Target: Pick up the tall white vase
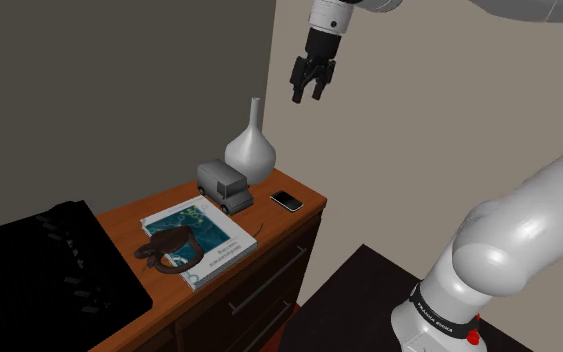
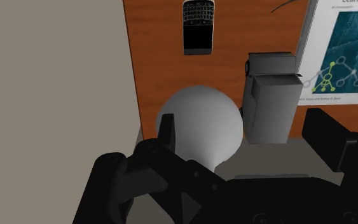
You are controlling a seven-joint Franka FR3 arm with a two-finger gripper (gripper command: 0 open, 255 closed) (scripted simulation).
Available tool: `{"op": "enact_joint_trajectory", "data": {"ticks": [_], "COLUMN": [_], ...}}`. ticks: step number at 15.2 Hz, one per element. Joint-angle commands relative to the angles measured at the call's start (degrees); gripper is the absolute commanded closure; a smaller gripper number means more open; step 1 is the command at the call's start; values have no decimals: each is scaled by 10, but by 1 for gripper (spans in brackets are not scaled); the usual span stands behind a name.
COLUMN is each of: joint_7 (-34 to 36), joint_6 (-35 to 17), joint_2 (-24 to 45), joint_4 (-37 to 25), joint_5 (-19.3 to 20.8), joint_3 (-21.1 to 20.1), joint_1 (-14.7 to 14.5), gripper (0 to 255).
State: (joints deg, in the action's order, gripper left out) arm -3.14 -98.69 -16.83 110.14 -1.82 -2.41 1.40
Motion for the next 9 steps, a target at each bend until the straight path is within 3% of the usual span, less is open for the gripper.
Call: {"op": "enact_joint_trajectory", "data": {"ticks": [1,9], "joint_7": [6,26], "joint_6": [3,56], "joint_2": [53,272], "joint_4": [-48,-288], "joint_5": [3,20], "joint_3": [-3,-8], "joint_1": [0,-3], "gripper": [0,0]}}
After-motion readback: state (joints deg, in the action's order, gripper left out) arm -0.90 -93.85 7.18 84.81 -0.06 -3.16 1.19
